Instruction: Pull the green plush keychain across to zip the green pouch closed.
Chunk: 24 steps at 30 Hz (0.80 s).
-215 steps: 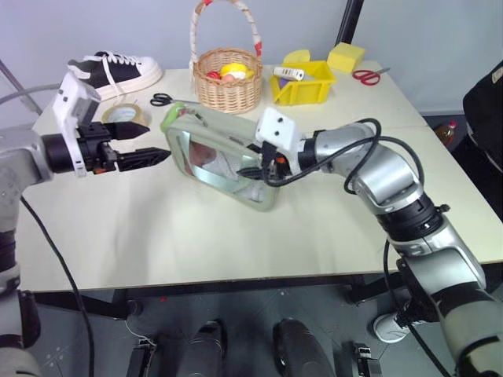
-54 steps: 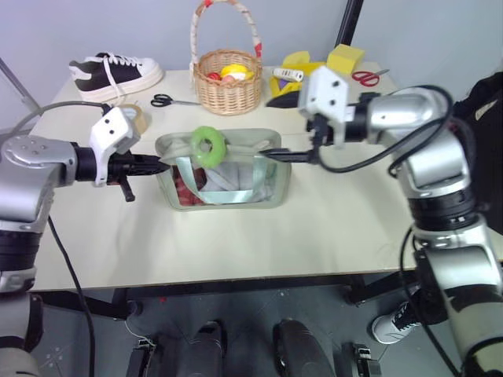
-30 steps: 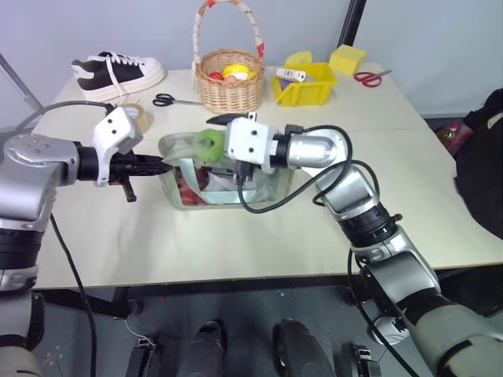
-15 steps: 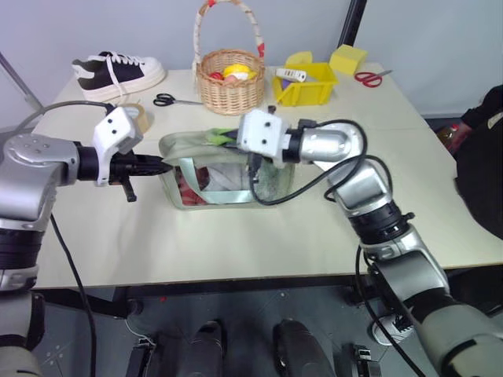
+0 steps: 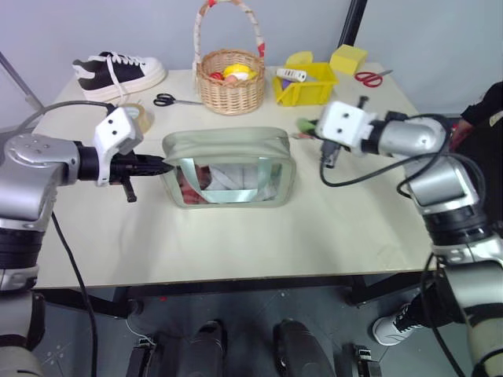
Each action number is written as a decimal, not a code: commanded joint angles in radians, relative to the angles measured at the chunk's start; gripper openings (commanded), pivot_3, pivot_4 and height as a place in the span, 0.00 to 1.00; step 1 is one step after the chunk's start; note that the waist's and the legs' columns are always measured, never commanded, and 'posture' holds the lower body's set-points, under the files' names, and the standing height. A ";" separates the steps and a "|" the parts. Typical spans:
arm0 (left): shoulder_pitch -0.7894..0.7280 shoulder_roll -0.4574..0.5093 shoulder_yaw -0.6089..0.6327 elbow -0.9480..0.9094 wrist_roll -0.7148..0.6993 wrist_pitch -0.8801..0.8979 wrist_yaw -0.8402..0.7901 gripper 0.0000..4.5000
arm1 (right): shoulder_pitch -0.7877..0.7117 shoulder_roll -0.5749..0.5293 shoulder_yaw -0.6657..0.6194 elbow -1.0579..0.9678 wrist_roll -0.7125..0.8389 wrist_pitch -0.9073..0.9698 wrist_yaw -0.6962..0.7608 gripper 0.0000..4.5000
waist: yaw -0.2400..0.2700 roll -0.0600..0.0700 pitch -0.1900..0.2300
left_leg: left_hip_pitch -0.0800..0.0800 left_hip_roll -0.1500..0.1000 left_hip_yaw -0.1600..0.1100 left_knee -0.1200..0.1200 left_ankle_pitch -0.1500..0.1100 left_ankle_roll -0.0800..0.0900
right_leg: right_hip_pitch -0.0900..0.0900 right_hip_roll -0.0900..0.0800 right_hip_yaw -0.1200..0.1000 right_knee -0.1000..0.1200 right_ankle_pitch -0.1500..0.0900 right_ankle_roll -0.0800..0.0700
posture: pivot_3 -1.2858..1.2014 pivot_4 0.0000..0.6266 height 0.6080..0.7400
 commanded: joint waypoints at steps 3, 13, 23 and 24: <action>-0.012 -0.004 -0.003 -0.002 0.010 -0.006 0.001 0.00 | 0.099 0.045 -0.032 0.039 -0.015 0.017 -0.094 0.02 | -0.005 0.000 0.000 | 0.001 0.000 0.000 0.000 0.000 0.000 | 0.000 0.000 0.000 0.001 0.000 0.000 | 0.52 0.24 1.00; -0.015 -0.008 -0.005 -0.010 0.013 0.001 -0.001 0.00 | 0.179 0.317 -0.062 -0.003 0.123 0.242 -0.166 0.02 | -0.002 0.000 0.000 | 0.001 0.000 0.000 0.000 0.000 0.000 | 0.001 0.000 0.000 0.001 0.000 0.000 | 0.52 0.24 1.00; -0.003 -0.009 0.002 -0.023 0.012 -0.001 0.011 0.00 | 0.201 0.255 -0.038 -0.013 0.144 0.315 -0.080 0.02 | -0.003 0.000 0.000 | 0.002 0.000 0.000 0.000 0.000 0.000 | 0.002 0.001 0.000 0.001 0.000 0.000 | 0.52 0.24 1.00; -0.003 -0.010 0.002 -0.024 0.012 -0.001 0.013 0.00 | 0.195 0.252 -0.043 -0.013 0.148 0.317 -0.079 0.02 | -0.003 0.000 0.000 | 0.002 0.000 0.000 0.000 0.000 0.000 | 0.002 0.001 0.000 0.001 0.000 0.000 | 0.52 0.24 1.00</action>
